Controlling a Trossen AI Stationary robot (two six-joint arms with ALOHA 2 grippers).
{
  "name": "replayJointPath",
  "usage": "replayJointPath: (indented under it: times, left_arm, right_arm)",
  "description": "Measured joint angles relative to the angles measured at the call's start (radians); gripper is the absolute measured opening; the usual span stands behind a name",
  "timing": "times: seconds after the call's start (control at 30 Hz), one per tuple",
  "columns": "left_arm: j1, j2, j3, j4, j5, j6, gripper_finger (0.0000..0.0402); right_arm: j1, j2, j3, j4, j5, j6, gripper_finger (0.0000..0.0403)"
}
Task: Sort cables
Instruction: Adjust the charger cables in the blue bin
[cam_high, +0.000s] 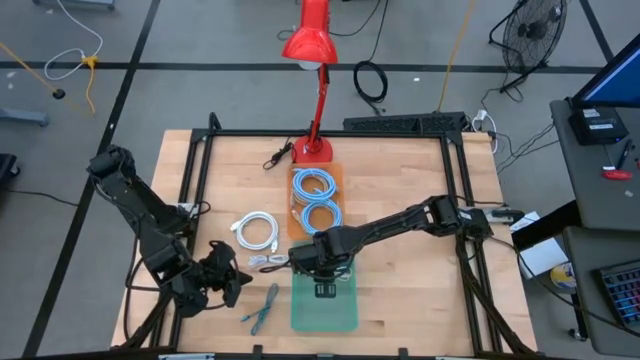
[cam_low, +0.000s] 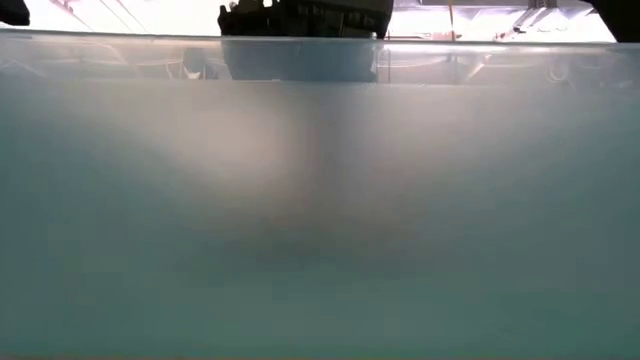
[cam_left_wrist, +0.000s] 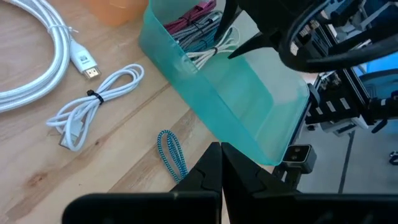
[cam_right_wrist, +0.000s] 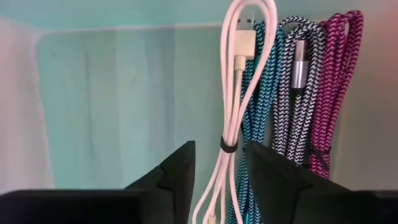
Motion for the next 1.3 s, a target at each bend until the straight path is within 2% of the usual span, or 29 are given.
replayJointPath:
  times: [0.1, 0.2, 0.4, 0.6, 0.67, 0.97, 1.3]
  left_arm:
    - [0.0, 0.0, 0.0, 0.0, -0.013, 0.0, 0.0001]
    - [0.0, 0.0, 0.0, 0.0, -0.031, 0.0, 0.0001]
    - [0.0, 0.0, 0.0, 0.0, -0.032, 0.0, 0.0001]
    - [0.0, 0.0, 0.0, 0.0, -0.032, -0.001, 0.0001]
    - [0.0, 0.0, 0.0, 0.0, -0.032, -0.002, 0.0001]
    - [0.0, 0.0, 0.0, -0.001, -0.033, -0.002, 0.0001]
    - [0.0, 0.002, 0.0, -0.024, -0.033, -0.004, 0.0001]
  right_arm:
    - [0.0, 0.0, 0.0, 0.003, 0.022, 0.0, 0.014]
    - [0.0, 0.0, 0.0, 0.007, 0.095, 0.007, 0.0135]
    - [-0.01, 0.0, 0.0, 0.015, 0.214, 0.054, 0.0095]
    - [-0.025, 0.0, -0.024, 0.057, 0.169, 0.073, 0.0019]
    - [-0.026, 0.0, -0.045, 0.073, 0.141, 0.071, 0.0005]
    - [-0.021, -0.005, -0.159, 0.12, 0.031, 0.11, 0.0002]
    - [0.004, -0.02, -0.173, 0.144, 0.021, 0.121, 0.0001]
